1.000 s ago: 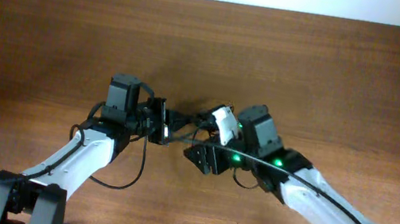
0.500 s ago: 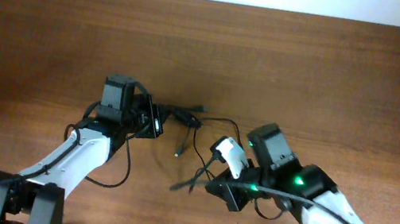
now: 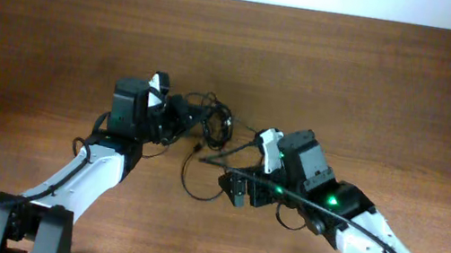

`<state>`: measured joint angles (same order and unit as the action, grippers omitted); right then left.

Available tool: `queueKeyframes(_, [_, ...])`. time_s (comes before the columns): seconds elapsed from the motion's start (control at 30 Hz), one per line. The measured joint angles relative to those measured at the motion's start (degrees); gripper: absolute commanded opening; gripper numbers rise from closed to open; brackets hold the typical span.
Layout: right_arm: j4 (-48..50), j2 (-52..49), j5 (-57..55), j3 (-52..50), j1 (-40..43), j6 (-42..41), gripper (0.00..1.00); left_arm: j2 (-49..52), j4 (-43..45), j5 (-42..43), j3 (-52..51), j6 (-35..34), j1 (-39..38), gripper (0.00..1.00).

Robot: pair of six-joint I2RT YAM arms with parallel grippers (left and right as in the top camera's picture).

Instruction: Untangle cables

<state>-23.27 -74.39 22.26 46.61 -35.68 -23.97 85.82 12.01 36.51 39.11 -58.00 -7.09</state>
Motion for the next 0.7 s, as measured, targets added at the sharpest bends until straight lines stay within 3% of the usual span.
queueKeyframes(0.1, [0.3,-1.9,-0.2,0.0,0.0,-1.4,0.99,0.0,1.2,7.5,0.2,7.2,0.5,0.00])
queueKeyframes(0.23, [0.0,-1.9,-1.9,0.0,0.0,-1.6,1.00,-0.1,-11.7,13.4,0.5,19.0,0.5,0.00])
queueKeyframes(0.3, [0.0,-1.9,-2.2,0.0,0.0,-1.8,0.91,-0.2,-21.4,9.5,0.6,27.6,0.5,0.01])
queueKeyframes(0.33, [0.0,-1.9,-2.2,0.0,0.0,-1.7,0.90,-0.2,-23.8,6.4,0.5,28.9,0.5,0.13])
queueKeyframes(0.37, [0.0,-1.9,-2.6,0.0,0.0,-1.8,0.90,-0.2,-25.5,2.2,0.4,30.0,0.5,0.61])
queueKeyframes(0.4, [-0.1,-1.9,-2.7,0.0,0.0,-1.8,0.90,-0.2,-26.3,-1.8,0.4,30.8,0.5,0.98])
queueKeyframes(0.5, [-0.3,-1.9,-2.8,0.0,0.0,-1.7,0.90,-0.2,-27.2,-7.0,0.4,29.8,0.5,1.00])
queueKeyframes(0.57, [-0.5,-1.9,-2.8,0.0,0.0,-1.8,0.90,-0.2,-23.5,-8.3,0.3,26.6,0.5,0.86])
queueKeyframes(0.6, [-0.6,-1.9,-2.9,0.0,0.0,-1.8,0.90,-0.2,-22.5,-8.5,0.2,24.6,0.5,0.50])
queueKeyframes(0.63, [-0.8,-1.9,-3.0,0.0,0.0,-1.7,0.90,-0.2,-19.3,-8.8,0.2,22.9,0.5,0.33])
queueKeyframes(0.67, [-1.3,-1.9,-3.0,0.0,0.0,-1.8,0.90,-0.2,-19.5,-9.0,0.2,22.0,0.5,0.27])
queueKeyframes(0.7, [-1.6,-1.9,-3.6,0.0,0.0,-1.8,0.90,-0.2,-20.3,-9.0,0.2,21.5,0.5,0.62])
